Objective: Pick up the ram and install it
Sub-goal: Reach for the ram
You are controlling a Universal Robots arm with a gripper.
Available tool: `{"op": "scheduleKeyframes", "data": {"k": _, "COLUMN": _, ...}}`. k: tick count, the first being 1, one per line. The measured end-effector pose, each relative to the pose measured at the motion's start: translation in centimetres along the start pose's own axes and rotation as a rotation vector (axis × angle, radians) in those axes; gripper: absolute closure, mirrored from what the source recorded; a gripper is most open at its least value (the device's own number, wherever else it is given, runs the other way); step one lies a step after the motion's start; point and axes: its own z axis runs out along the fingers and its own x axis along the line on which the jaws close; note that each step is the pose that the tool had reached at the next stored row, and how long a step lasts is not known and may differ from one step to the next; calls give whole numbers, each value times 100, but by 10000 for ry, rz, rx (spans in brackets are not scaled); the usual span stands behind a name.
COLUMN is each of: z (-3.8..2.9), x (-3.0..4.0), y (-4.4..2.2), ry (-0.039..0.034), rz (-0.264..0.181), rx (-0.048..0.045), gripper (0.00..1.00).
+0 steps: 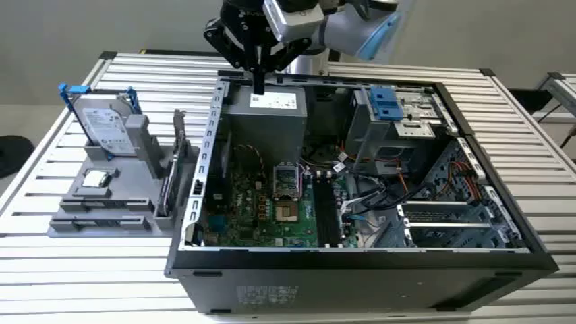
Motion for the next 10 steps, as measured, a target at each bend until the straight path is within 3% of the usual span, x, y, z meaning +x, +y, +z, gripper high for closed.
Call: {"op": "scheduleKeyframes", "data": {"k": 10, "z": 0, "x": 3, "y": 0, "ry": 0, "rz": 0, "rx": 0, "gripper": 100}}
